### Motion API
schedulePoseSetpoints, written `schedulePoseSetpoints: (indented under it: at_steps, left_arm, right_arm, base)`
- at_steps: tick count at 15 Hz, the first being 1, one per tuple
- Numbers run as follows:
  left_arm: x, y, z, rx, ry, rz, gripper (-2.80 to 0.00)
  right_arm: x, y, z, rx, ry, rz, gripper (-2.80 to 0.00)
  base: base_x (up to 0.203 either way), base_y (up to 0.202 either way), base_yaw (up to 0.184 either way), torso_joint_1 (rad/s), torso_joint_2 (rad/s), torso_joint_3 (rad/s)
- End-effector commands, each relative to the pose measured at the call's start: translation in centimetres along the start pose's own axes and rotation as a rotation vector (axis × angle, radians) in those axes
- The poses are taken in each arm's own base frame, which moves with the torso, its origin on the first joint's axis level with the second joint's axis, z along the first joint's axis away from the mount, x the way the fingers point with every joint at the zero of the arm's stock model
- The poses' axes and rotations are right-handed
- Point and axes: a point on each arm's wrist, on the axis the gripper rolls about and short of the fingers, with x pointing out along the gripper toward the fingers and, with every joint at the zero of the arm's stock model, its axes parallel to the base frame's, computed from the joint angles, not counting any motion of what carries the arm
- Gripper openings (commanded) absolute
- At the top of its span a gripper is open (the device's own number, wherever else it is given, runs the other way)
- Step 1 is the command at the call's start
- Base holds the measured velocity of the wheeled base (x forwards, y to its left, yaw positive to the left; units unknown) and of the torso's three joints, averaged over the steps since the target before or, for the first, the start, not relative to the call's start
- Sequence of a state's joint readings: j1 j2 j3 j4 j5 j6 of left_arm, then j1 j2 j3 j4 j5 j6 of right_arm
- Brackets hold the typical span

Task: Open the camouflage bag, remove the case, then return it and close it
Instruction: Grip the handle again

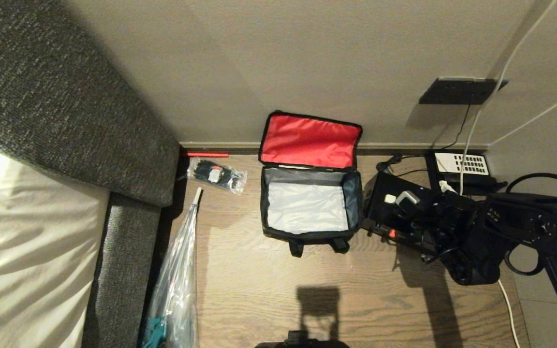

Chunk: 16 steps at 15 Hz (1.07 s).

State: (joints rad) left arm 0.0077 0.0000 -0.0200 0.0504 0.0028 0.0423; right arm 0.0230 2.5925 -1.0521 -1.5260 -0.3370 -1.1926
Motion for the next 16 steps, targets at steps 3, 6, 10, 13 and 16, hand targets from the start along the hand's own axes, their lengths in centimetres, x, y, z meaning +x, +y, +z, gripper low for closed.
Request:
schedulePoseSetpoints:
  at_steps: [3,6,10,13,16]
  left_arm:
    - [0.00,0.00,0.00,0.001,0.000,0.000,-2.80]
    - [0.00,0.00,0.00,0.001,0.000,0.000,-2.80]
    - [0.00,0.00,0.00,0.001,0.000,0.000,-2.80]
    - [0.00,0.00,0.00,0.001,0.000,0.001,-2.80]
    - [0.00,0.00,0.00,0.001,0.000,0.000,-2.80]
  right_arm:
    - [0.60,0.67,-0.05,-0.006,-0.002,-0.011,0.00]
    - [1.14,0.72,0.14,0.001,-0.010,-0.030,0.00]
    - [0.99,1.26,-0.12,-0.017,-0.007,-0.012,0.00]
    - [0.86,1.36,-0.22,-0.020,-0.002,-0.007,-2.80]
    - [0.76,1.31,-0.23,-0.021,-0.003,-0.003,-2.80]
  base:
    - [0.000,0.000,0.000,0.000,0.00,0.000]
    - [0.000,0.000,0.000,0.000,0.00,0.000]
    - [0.000,0.000,0.000,0.000,0.00,0.000]
    - [0.000,0.000,0.000,0.000,0.00,0.000]
    - [0.000,0.000,0.000,0.000,0.00,0.000]
